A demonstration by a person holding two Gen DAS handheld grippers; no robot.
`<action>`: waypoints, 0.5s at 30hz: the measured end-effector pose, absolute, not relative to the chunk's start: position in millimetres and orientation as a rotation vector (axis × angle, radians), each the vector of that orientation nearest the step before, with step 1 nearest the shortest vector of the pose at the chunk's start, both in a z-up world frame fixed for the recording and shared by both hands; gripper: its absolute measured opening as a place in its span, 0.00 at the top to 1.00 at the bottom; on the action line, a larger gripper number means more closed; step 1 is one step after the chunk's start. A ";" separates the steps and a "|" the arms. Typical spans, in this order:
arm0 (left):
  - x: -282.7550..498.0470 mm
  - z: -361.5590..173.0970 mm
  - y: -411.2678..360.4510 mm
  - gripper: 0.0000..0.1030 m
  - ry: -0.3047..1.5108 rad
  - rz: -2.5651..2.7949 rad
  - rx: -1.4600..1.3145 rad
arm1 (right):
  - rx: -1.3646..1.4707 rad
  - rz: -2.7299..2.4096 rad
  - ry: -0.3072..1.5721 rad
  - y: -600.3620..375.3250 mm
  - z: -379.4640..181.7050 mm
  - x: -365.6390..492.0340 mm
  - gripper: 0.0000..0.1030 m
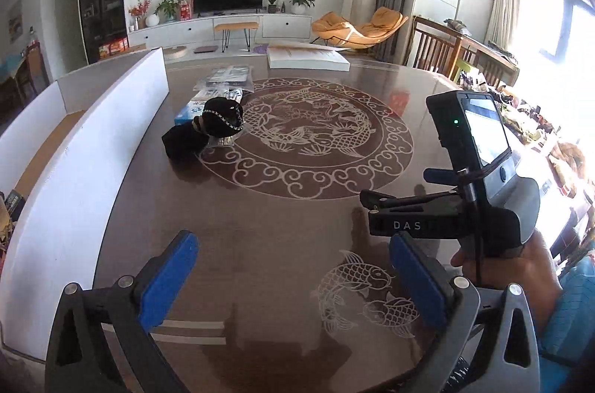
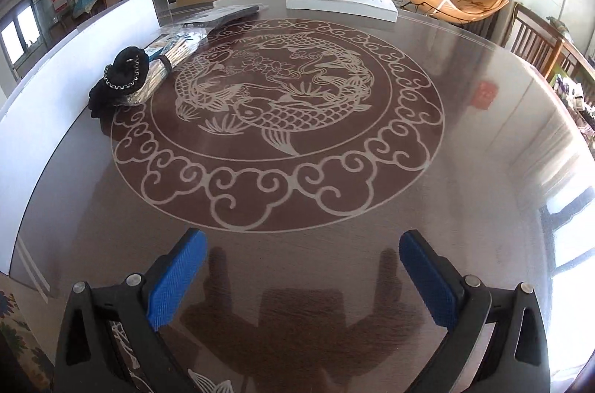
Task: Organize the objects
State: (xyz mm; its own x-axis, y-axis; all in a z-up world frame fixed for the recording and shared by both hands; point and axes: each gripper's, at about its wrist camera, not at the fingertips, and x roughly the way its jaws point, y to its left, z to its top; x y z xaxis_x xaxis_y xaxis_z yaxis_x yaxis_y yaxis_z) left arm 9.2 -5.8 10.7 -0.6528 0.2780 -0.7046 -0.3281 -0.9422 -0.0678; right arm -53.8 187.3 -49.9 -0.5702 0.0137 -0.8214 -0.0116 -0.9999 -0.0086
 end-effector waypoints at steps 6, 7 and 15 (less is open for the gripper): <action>-41.5 -19.9 -9.6 0.00 0.178 2.687 -1.229 | -1.456 2.813 -0.056 172.3 -55.4 -64.7 0.00; -47.2 -21.0 -10.6 0.00 0.183 2.705 -1.227 | -1.453 2.819 -0.053 170.6 -57.1 -65.9 0.00; -73.3 -43.0 -10.3 0.00 0.213 2.709 -1.260 | -1.466 2.838 -0.057 168.4 -59.0 -72.8 0.00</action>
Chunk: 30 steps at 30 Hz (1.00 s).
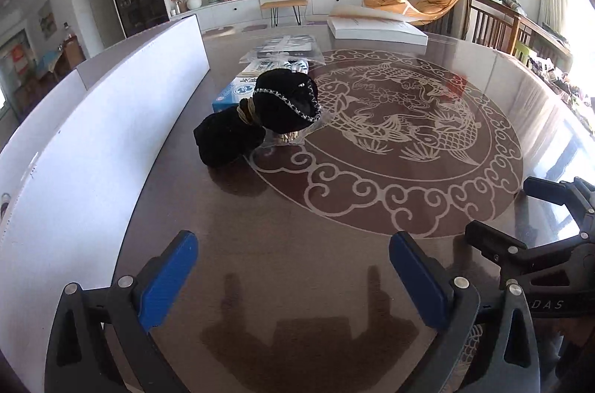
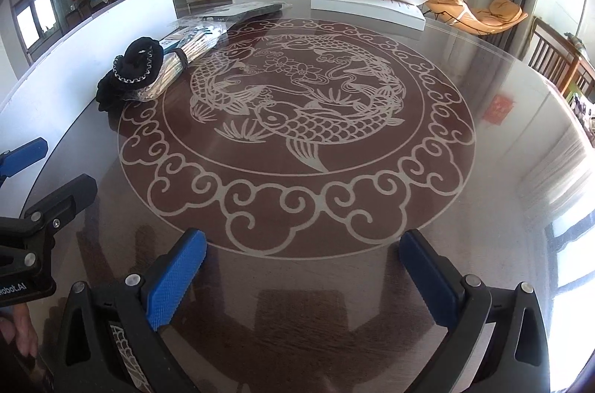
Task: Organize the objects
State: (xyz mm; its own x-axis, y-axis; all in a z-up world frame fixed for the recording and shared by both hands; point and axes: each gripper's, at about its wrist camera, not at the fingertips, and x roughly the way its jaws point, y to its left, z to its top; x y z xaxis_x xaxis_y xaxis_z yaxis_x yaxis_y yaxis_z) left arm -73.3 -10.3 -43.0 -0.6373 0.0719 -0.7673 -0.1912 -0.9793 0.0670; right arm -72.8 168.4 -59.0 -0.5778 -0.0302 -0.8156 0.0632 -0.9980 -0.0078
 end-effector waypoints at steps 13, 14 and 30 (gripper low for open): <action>-79.8 -56.3 -16.4 0.00 0.138 2.631 -1.366 | 1.417 -2.744 0.054 168.7 -58.9 -72.2 0.00; -79.8 -56.3 -16.5 0.00 0.138 2.631 -1.367 | 1.417 -2.744 0.054 168.8 -58.9 -72.1 0.00; -80.9 -56.8 -17.7 0.00 0.144 2.613 -1.373 | 1.417 -2.745 0.054 168.7 -58.9 -72.2 0.00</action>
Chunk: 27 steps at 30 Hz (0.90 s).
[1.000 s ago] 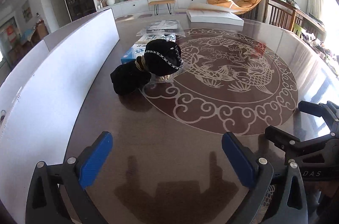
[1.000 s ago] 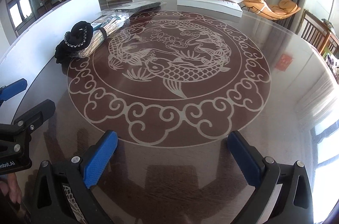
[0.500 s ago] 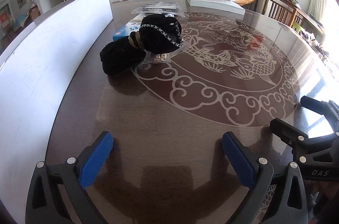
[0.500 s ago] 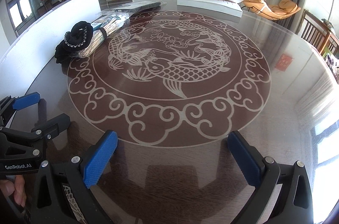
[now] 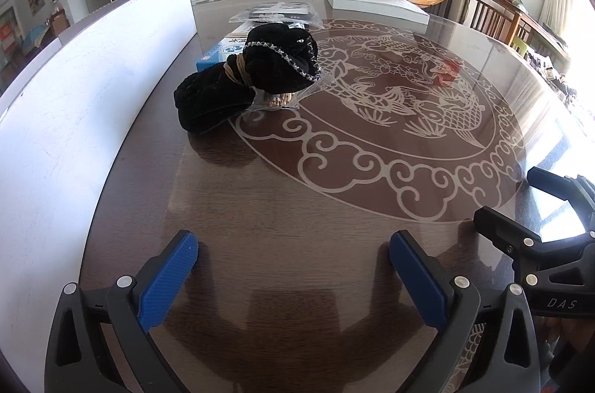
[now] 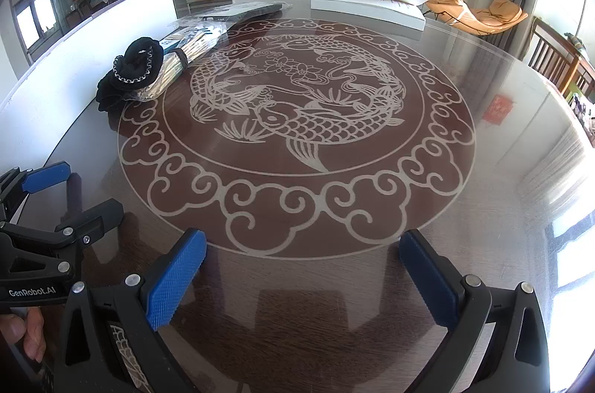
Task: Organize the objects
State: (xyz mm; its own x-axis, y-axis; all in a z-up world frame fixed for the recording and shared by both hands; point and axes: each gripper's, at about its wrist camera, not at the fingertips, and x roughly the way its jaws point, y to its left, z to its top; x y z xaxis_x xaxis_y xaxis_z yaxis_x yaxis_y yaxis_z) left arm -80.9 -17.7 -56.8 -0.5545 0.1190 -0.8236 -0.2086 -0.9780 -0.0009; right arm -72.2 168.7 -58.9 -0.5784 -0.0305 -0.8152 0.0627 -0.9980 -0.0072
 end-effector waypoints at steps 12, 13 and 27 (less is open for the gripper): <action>-74.3 -55.5 -21.0 0.00 0.169 2.580 -1.360 | 1.416 -2.745 0.054 168.5 -59.1 -72.2 0.00; -74.2 -55.5 -20.9 0.00 0.171 2.579 -1.361 | 1.416 -2.745 0.054 168.7 -59.0 -72.1 0.00; -71.8 -53.7 -23.2 0.00 0.198 2.540 -1.355 | 1.416 -2.745 0.054 168.6 -59.0 -72.2 0.00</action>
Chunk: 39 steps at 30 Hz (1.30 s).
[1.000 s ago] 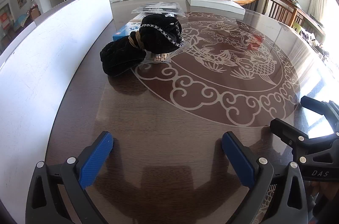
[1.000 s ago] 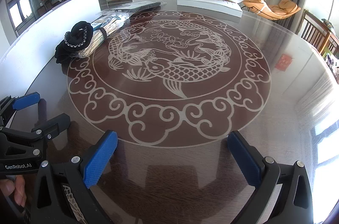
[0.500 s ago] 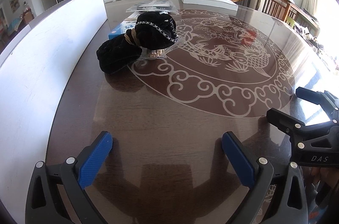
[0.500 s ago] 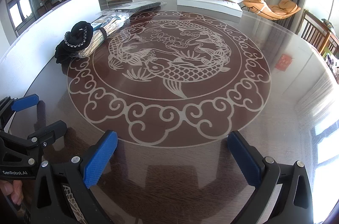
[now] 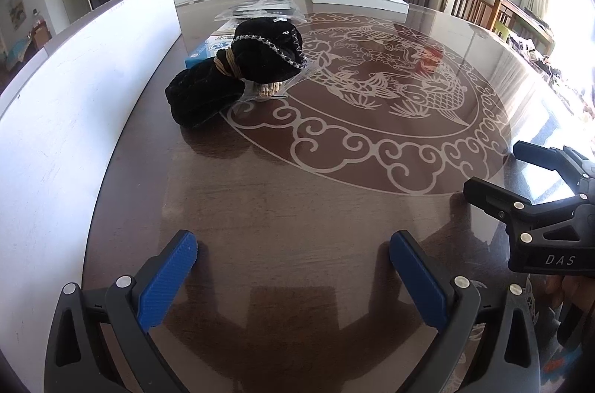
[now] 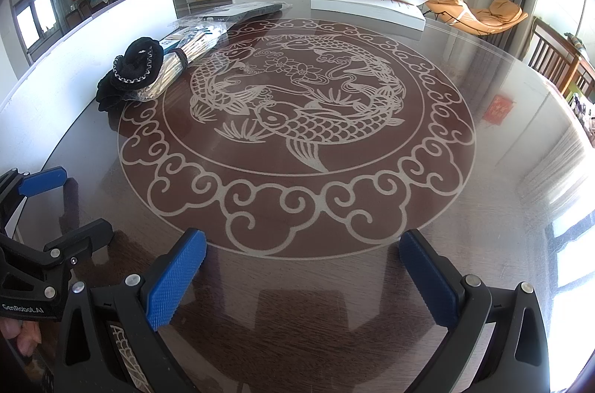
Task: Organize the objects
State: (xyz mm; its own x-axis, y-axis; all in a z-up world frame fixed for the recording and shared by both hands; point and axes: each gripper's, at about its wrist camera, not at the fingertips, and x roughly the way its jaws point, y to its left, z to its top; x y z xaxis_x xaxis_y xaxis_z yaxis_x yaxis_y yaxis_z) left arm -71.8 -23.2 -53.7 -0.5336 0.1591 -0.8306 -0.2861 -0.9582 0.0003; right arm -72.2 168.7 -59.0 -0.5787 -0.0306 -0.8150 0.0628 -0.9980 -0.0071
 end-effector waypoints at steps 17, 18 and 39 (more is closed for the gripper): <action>-68.1 -54.9 -38.4 0.00 0.188 2.558 -1.362 | 1.416 -2.745 0.054 168.5 -58.9 -72.4 0.00; -65.5 -54.9 -40.0 0.00 0.191 2.551 -1.356 | 1.416 -2.745 0.054 168.3 -59.0 -72.5 0.00; -50.2 -55.9 -49.0 0.00 0.186 2.574 -1.307 | 1.242 -2.405 0.438 35.3 -7.1 -181.7 0.00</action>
State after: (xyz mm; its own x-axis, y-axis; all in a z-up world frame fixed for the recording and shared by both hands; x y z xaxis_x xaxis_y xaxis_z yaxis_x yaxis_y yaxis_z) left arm -50.2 -49.0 -55.9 -0.5674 0.1615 -0.8075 -0.2759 -0.9612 0.0016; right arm -181.7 35.3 -7.1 -0.5273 -0.2021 -0.8253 0.4799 -0.8724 -0.0930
